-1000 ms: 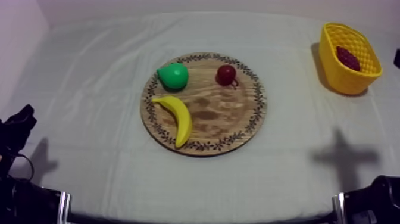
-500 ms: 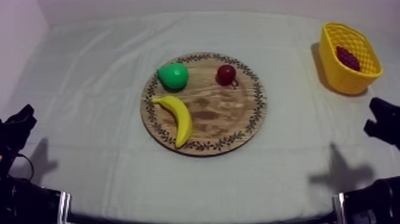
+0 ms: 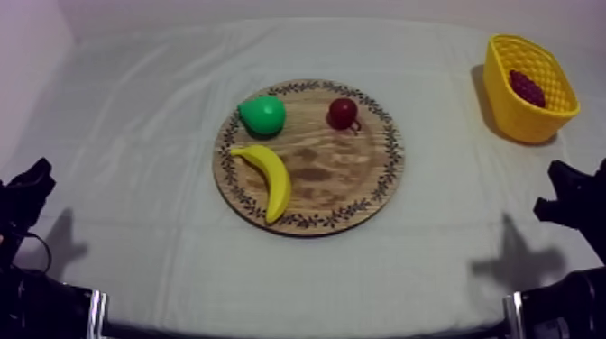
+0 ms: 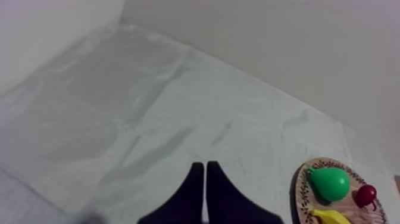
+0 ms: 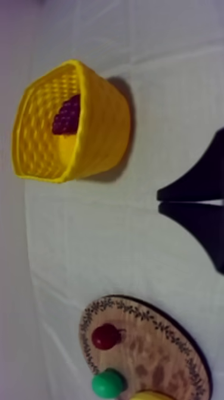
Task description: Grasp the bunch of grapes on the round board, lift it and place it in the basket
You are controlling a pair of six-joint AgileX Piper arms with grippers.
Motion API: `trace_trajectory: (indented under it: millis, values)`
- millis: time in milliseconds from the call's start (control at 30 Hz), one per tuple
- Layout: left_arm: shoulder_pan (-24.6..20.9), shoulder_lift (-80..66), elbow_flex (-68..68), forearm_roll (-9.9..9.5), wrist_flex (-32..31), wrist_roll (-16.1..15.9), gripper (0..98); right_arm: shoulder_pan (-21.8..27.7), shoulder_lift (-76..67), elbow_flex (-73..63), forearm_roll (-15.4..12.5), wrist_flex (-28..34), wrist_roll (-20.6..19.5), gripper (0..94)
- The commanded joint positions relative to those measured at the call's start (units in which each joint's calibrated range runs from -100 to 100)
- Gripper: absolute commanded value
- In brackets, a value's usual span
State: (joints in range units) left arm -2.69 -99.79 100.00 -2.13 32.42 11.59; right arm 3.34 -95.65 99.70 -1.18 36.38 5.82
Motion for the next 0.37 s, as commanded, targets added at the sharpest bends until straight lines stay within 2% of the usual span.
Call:
trace_trajectory:
  millis: [0, 333]
  values:
    - [-0.03, 0.05, 0.00, 0.01, -0.01, 0.01, 0.1, 0.02, -0.02, 0.02, 0.08, 0.07, 4.29, 0.4]
    - [-0.03, 0.05, 0.00, 0.01, -0.01, 0.01, 0.1, 0.03, -0.02, 0.08, 0.08, -0.11, 5.85, 0.4]
